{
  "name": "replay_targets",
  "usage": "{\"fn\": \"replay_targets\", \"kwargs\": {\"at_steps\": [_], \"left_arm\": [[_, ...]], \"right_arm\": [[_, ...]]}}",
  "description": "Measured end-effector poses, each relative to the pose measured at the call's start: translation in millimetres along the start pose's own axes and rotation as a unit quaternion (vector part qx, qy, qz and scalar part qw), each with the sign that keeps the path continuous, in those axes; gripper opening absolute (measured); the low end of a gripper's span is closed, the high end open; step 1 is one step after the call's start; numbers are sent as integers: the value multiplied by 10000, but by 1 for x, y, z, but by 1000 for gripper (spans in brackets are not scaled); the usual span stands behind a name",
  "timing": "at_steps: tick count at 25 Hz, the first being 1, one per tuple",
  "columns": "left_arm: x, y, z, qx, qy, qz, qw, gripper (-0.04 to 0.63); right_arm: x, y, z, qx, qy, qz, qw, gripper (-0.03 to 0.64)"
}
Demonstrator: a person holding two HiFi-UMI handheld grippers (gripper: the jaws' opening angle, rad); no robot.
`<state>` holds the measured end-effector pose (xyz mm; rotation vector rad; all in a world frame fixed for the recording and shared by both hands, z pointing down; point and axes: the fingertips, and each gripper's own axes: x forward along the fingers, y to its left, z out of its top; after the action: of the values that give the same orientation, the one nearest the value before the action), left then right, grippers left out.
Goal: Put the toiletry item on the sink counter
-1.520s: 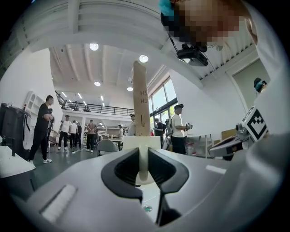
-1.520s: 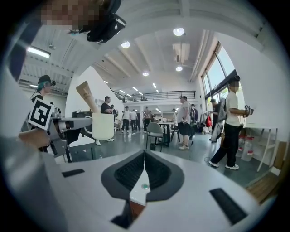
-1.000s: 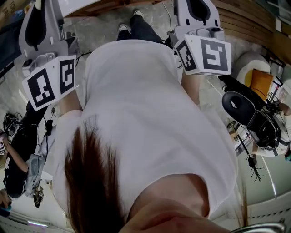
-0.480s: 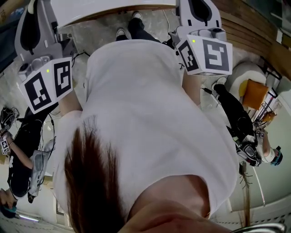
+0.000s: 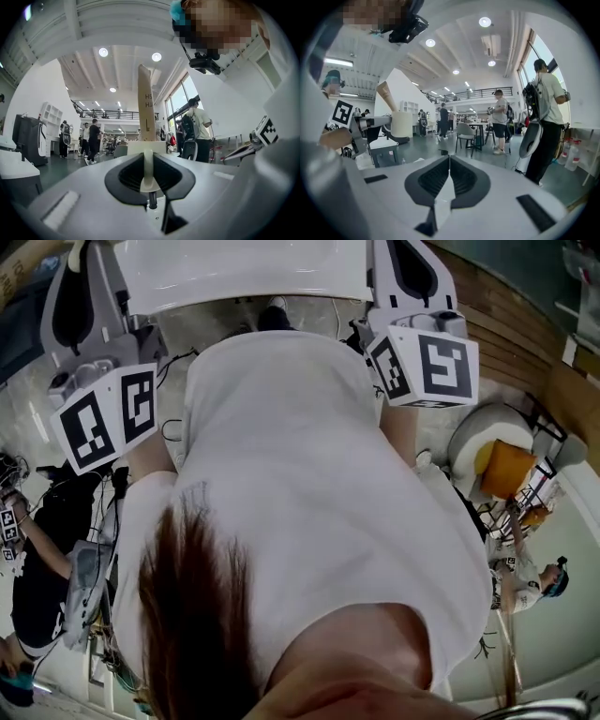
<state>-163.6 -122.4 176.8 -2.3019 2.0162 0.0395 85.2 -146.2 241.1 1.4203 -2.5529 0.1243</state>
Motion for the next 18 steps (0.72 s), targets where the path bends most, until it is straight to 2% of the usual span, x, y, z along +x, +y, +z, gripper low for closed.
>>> {"fn": "replay_targets", "kwargs": {"at_steps": [5, 10, 12, 15, 18], "left_arm": [[3, -11, -5, 55, 32, 63, 10000, 46], [13, -7, 11, 279, 47, 121, 9995, 46], [35, -11, -4, 393, 94, 90, 9991, 46], [72, -12, -41, 363, 169, -18, 9992, 46], [67, -7, -33, 360, 191, -22, 9992, 46]], "right_arm": [[2, -14, -6, 10, 14, 57, 10000, 11], [8, -17, 4, 94, 17, 129, 9999, 11], [25, -31, -7, 130, 40, 111, 9998, 11], [60, -51, -32, 160, 112, 58, 9998, 11], [56, -45, -23, 186, 81, 62, 9998, 11]]}}
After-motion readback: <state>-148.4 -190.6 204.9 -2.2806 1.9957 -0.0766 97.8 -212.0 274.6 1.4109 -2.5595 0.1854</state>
